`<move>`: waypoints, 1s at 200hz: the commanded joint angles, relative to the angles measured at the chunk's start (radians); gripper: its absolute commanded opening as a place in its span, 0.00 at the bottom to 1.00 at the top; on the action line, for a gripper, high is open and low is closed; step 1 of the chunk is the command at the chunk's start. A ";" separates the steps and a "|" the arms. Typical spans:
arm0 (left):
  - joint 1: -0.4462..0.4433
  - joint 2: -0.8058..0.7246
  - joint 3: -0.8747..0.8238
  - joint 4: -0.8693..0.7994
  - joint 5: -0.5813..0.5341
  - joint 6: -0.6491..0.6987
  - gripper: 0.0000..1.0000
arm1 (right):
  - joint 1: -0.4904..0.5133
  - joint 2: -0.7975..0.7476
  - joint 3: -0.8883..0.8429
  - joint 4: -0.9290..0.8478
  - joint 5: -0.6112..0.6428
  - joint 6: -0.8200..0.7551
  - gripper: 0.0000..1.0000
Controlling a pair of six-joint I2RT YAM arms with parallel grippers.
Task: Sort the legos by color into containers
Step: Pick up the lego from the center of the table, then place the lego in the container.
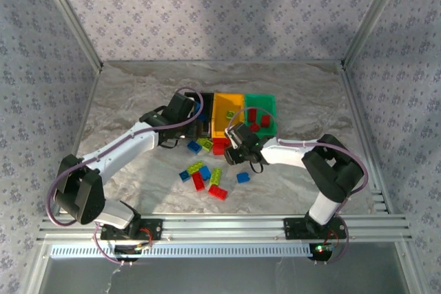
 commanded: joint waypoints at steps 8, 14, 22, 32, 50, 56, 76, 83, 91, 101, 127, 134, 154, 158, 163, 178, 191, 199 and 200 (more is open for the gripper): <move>0.006 -0.037 -0.019 0.023 -0.016 0.009 0.65 | 0.030 -0.027 0.007 -0.057 0.069 0.027 0.43; 0.007 -0.037 -0.021 0.023 -0.016 0.011 0.65 | 0.036 -0.031 0.011 -0.062 0.082 0.030 0.42; 0.006 -0.033 -0.025 0.023 -0.016 0.013 0.65 | 0.043 -0.033 0.021 -0.077 0.093 0.033 0.40; 0.007 -0.030 -0.031 0.023 -0.014 0.014 0.64 | 0.052 -0.039 0.034 -0.095 0.104 0.037 0.38; 0.006 -0.037 -0.054 0.035 -0.009 0.016 0.64 | 0.069 -0.061 0.059 -0.122 0.124 0.038 0.37; 0.006 -0.043 -0.064 0.040 -0.009 0.014 0.64 | 0.074 -0.069 0.070 -0.132 0.129 0.040 0.37; 0.010 -0.071 -0.095 0.051 -0.009 0.010 0.64 | 0.085 -0.094 0.120 -0.161 0.136 0.038 0.37; 0.013 -0.083 -0.105 0.052 -0.010 0.008 0.64 | 0.086 -0.099 0.146 -0.170 0.133 0.037 0.37; 0.015 -0.098 -0.119 0.055 -0.011 0.006 0.64 | 0.086 -0.096 0.176 -0.178 0.128 0.034 0.38; 0.019 -0.121 -0.138 0.059 -0.016 0.004 0.65 | 0.086 -0.084 0.216 -0.179 0.118 0.029 0.38; 0.037 -0.179 -0.192 0.065 -0.016 -0.017 0.64 | 0.078 0.003 0.361 -0.189 0.089 0.012 0.38; 0.041 -0.191 -0.203 0.062 -0.013 -0.023 0.64 | 0.077 0.036 0.419 -0.192 0.080 0.008 0.39; 0.046 -0.221 -0.235 0.049 -0.011 -0.036 0.64 | 0.072 0.139 0.558 -0.202 0.059 -0.008 0.40; 0.047 -0.226 -0.239 0.044 -0.010 -0.039 0.64 | 0.071 0.165 0.589 -0.207 0.056 -0.011 0.40; 0.048 -0.233 -0.242 0.033 -0.010 -0.043 0.64 | 0.070 0.193 0.625 -0.217 0.052 -0.015 0.40; 0.053 -0.259 -0.250 0.004 -0.009 -0.053 0.64 | 0.066 0.274 0.744 -0.251 0.046 -0.024 0.44; 0.062 -0.280 -0.259 -0.005 0.001 -0.056 0.64 | 0.065 0.331 0.830 -0.284 0.037 -0.026 0.53; 0.064 -0.293 -0.266 -0.008 0.007 -0.055 0.64 | 0.063 0.358 0.873 -0.300 0.039 -0.027 0.57; 0.065 -0.293 -0.267 -0.009 0.006 -0.056 0.64 | 0.064 0.360 0.876 -0.301 0.039 -0.027 0.57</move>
